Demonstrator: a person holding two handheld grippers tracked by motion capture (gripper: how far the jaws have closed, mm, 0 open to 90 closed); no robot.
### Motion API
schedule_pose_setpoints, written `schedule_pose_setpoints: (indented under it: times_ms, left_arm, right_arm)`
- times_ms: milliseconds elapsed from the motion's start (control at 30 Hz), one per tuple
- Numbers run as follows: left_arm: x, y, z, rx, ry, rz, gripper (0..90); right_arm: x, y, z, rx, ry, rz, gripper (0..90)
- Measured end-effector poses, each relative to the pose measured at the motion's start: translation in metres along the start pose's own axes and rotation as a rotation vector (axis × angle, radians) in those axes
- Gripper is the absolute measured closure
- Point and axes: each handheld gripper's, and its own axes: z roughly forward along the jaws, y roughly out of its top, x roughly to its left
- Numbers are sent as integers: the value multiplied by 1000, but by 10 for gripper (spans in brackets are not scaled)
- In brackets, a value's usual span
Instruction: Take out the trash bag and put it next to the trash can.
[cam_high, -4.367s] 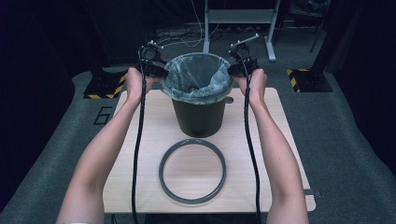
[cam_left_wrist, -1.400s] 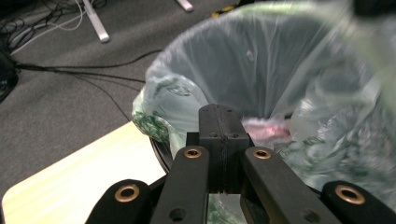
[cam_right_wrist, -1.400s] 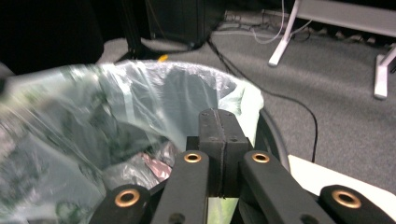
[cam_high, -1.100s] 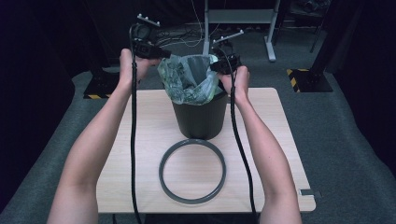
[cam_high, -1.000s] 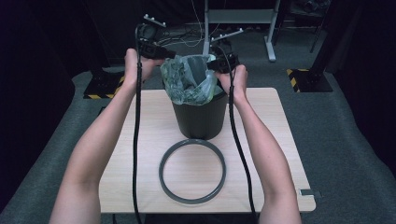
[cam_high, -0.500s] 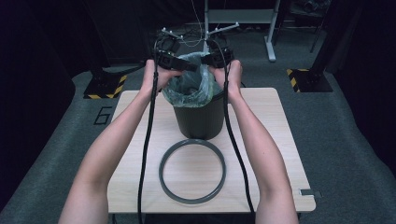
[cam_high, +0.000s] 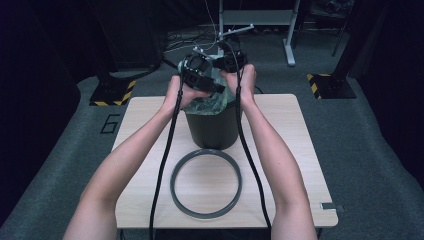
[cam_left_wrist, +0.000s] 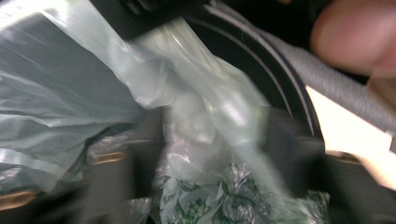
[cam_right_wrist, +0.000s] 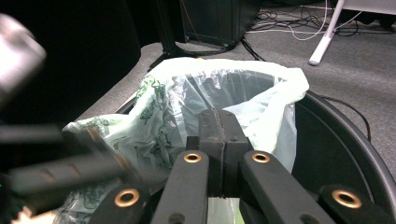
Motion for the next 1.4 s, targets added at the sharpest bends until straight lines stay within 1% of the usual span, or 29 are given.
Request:
schedule_pose_setpoints:
  times_ms: [33, 67, 133, 167, 200, 267, 367, 433, 467, 500, 533, 567, 633, 667, 700, 733, 767, 833, 867, 967, 1033, 1067, 1100, 1167, 1233, 1267, 1333, 1367, 1400]
  left_arm:
    - [-1, -2, 2, 7, 9, 6, 513]
    - [0, -3, 4, 12, 7, 7, 622]
    - [2, -6, 6, 17, 17, 8, 769]
    - [3, -7, 6, 20, 24, 13, 824]
    - [5, -7, 5, 22, 30, 16, 857]
    - [9, -8, 1, 12, 56, 13, 884]
    - [18, -8, -9, -8, 96, 18, 889]
    - [23, -5, -17, -19, 128, 18, 890]
    - [25, -3, -21, -29, 138, 18, 890]
    - [27, -2, -24, -34, 148, 20, 891]
    - [28, 0, -30, -48, 168, 26, 890]
    - [29, 2, -34, -61, 168, 30, 891]
    - [32, 6, -43, -89, 182, 27, 891]
    - [34, 8, -48, -102, 178, 29, 891]
    - [36, 10, -53, -119, 175, 31, 891]
    - [37, 14, -58, -136, 175, 31, 890]
    - [37, 15, -60, -144, 166, 33, 891]
    - [36, 19, -64, -159, 152, 35, 891]
    - [34, 21, -66, -165, 139, 42, 890]
    - [25, 26, -67, -185, 93, 55, 890]
    - [20, 27, -66, -186, 73, 68, 890]
    - [18, 27, -66, -189, 55, 70, 890]
    - [17, 28, -66, -192, 38, 66, 890]
    - [16, 27, -65, -199, 9, 62, 890]
    - [17, 27, -65, -206, -3, 53, 889]
    - [18, 26, -65, -208, -8, 51, 888]
    - [20, 23, -65, -215, -10, 39, 883]
    - [21, 22, -65, -217, -10, 37, 872]
    - [23, 20, -65, -220, -6, 31, 854]
  right_arm:
    - [0, 0, -1, -3, 4, -1, 900]
    - [0, -1, -2, -3, 8, -4, 900]
    - [-2, -2, -4, -3, 11, -2, 900]
    - [-3, -3, -5, -4, 13, -2, 900]
    - [-4, -5, -6, -3, 13, -4, 900]
    - [-7, -8, -8, -7, 18, 1, 900]
    - [-11, -12, -12, -1, 39, 0, 900]
    - [-12, -15, -13, 4, 52, -15, 877]
    - [-12, -15, -14, 8, 56, -20, 849]
    - [-12, -16, -15, 9, 70, -25, 761]
    - [-13, -16, -15, 10, 84, -24, 699]
    - [-14, -16, -16, 14, 117, -32, 607]
    - [-16, -16, -17, 17, 134, -43, 477]
    - [-18, -16, -16, 35, 151, -55, 407]
    - [-18, -16, -15, 55, 161, -63, 376]
    - [-18, -17, -14, 69, 161, -89, 323]
    - [-16, -18, -11, 86, 146, -114, 235]
    - [-12, -20, -7, 98, 135, -145, 184]
    - [-9, -21, -3, 104, 120, -167, 162]
    - [2, -23, 10, 126, 92, -215, 137]
    - [5, -23, 17, 129, 68, -216, 146]
    - [6, -23, 20, 121, 58, -215, 170]
    - [7, -23, 22, 112, 44, -214, 236]
    - [8, -23, 25, 102, 27, -193, 442]
    - [8, -24, 26, 86, 34, -174, 578]
    - [8, -24, 26, 75, 46, -159, 649]
    - [7, -24, 26, 62, 57, -140, 792]
    - [7, -24, 25, 62, 63, -129, 841]
    - [6, -24, 25, 61, 66, -126, 868]
